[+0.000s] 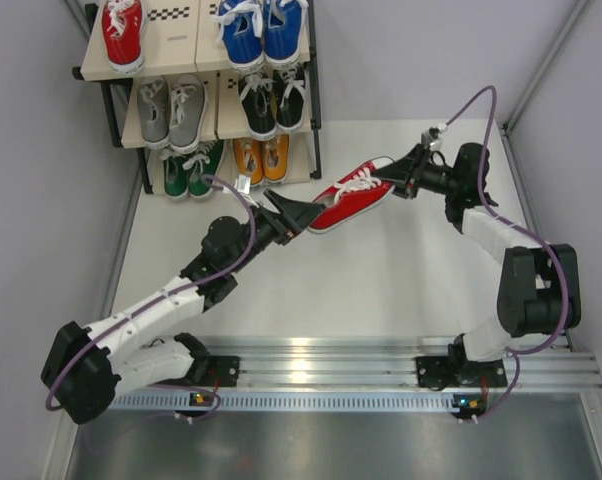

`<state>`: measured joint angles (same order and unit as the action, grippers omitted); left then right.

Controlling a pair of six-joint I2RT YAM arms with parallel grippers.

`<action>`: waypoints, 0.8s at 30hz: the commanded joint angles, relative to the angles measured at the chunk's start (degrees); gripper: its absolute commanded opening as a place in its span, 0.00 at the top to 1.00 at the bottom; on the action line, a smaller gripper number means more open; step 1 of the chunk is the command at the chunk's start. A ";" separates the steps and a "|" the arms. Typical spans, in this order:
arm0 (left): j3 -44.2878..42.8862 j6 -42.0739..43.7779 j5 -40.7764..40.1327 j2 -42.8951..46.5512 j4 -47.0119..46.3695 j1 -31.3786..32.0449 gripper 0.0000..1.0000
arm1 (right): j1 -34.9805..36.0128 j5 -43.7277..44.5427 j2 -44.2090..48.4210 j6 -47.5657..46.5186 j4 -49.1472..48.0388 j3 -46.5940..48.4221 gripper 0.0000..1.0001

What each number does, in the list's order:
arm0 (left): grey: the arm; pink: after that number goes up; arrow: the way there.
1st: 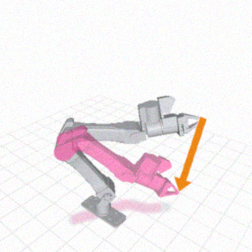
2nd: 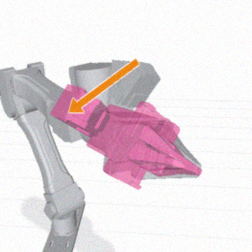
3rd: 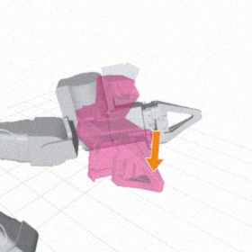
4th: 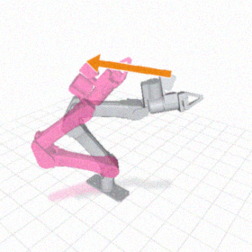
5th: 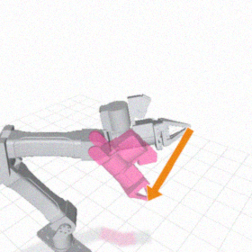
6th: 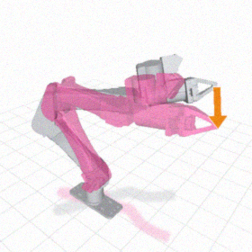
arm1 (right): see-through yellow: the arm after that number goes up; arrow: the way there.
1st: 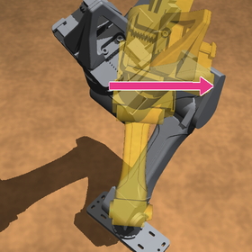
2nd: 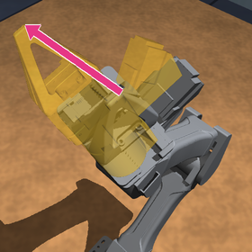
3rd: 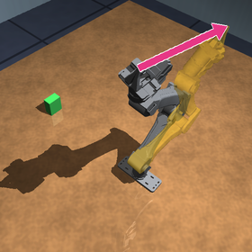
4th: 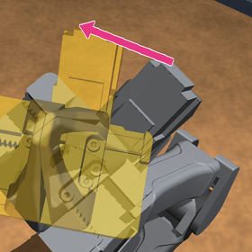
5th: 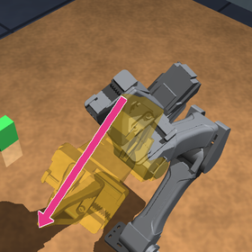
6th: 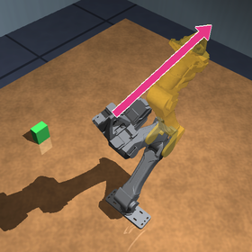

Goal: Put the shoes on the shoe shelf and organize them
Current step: Pick up the shoe at the center of the board.

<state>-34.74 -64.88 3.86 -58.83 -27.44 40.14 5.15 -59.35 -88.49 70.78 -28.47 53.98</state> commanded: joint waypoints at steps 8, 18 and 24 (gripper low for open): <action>-4.55 0.19 -5.87 -4.37 -3.14 0.64 0.23 | 0.74 -0.85 2.09 4.19 -6.86 -0.10 1.00; -1.47 0.90 -8.17 -0.85 -3.06 0.64 1.00 | 0.74 -1.29 2.00 2.26 -5.99 0.43 1.00; 1.42 2.30 -7.20 2.66 -2.27 0.64 1.00 | 0.74 -3.40 1.65 -5.46 -1.07 2.80 0.87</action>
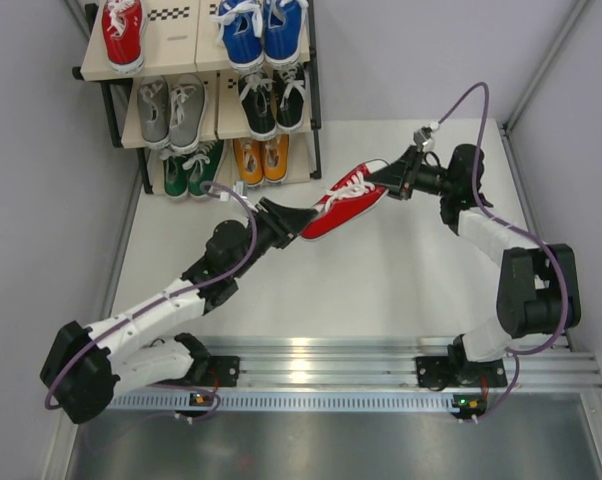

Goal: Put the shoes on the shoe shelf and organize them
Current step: Pick up the shoe at the center of the board.

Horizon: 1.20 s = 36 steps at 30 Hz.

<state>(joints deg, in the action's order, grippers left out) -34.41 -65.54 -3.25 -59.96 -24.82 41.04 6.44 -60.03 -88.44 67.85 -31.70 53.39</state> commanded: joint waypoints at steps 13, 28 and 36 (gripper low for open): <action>1.11 7.26 -9.31 19.87 11.09 -0.34 1.00 | -2.48 -3.87 1.61 -27.85 26.68 14.99 0.10; -19.43 14.72 -25.13 22.09 13.93 -0.43 1.00 | -11.62 -3.08 8.02 -56.69 45.42 11.32 0.05; -34.21 22.72 -28.92 12.95 6.19 -0.43 1.00 | -12.76 -2.55 9.25 -59.68 46.38 8.93 0.05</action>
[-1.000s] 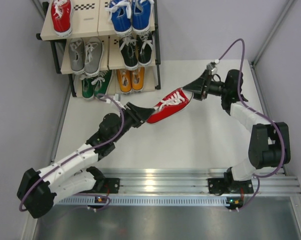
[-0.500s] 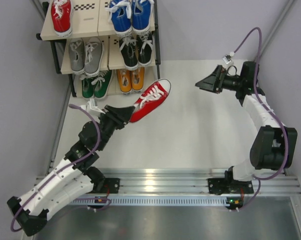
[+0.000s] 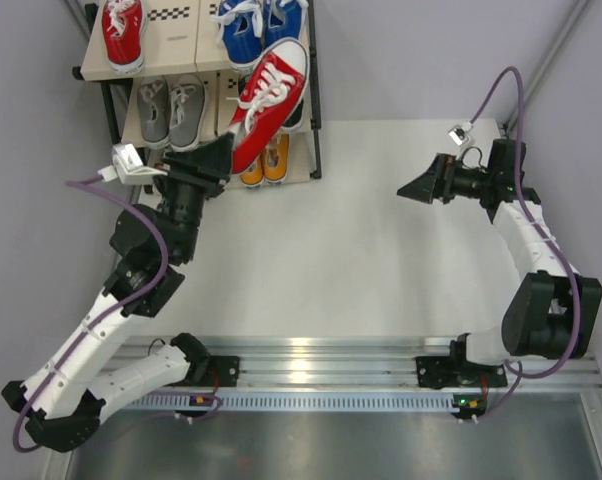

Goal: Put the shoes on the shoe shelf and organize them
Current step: Pick up the shoe at the center of the board, then place the shoe at the shoe shelf.

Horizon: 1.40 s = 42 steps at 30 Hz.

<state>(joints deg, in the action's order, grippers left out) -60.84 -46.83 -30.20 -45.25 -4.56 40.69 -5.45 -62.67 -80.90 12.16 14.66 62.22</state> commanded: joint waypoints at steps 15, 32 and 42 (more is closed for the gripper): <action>-32.21 2.49 -10.87 -22.15 -13.48 -12.87 1.00 | -1.49 -0.25 3.03 -4.43 0.55 -0.78 0.05; -45.25 -18.82 -0.66 -39.46 4.29 -35.85 1.00 | -3.95 -1.31 3.65 -3.73 -0.33 -1.83 0.04; -49.11 -19.70 -0.39 -45.79 8.68 -38.05 1.00 | -4.21 -1.66 3.82 -3.20 -1.47 -2.80 0.04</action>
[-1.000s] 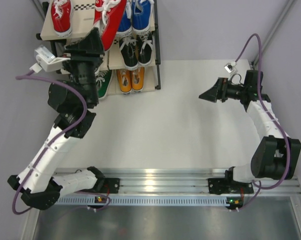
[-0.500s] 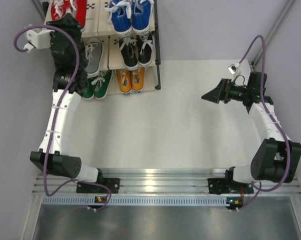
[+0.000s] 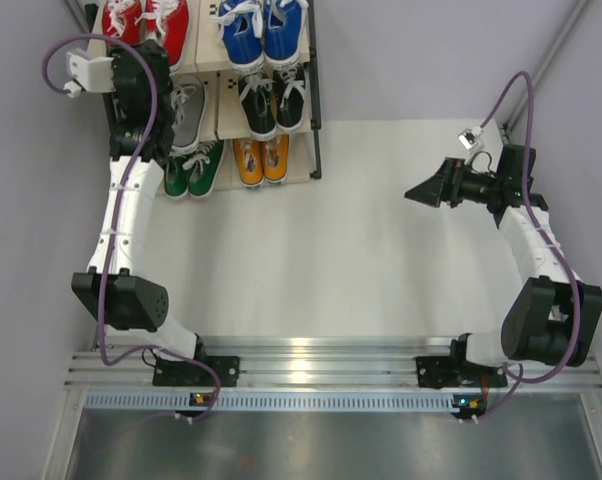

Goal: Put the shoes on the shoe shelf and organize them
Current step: Place the shoe at the shoe shelf.

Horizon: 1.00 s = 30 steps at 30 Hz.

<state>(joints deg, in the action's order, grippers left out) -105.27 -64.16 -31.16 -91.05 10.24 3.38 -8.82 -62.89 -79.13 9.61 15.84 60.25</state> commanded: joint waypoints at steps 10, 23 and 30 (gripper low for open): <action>-6.88 -2.28 -2.50 -1.68 -4.00 -0.74 0.97 | -1.82 -1.79 2.49 0.50 -4.15 -1.80 0.04; -8.98 -1.06 -6.02 -2.29 -2.33 -0.92 0.73 | -1.99 -2.06 3.28 0.94 -4.50 -1.98 0.04; -9.34 -0.62 -4.70 -1.77 -1.80 -1.27 0.48 | -2.34 -2.06 3.90 1.03 -4.41 -1.98 0.04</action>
<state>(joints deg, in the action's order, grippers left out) -110.80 -64.58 -34.09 -94.39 13.78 3.05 -10.13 -63.72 -77.30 10.74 14.52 58.46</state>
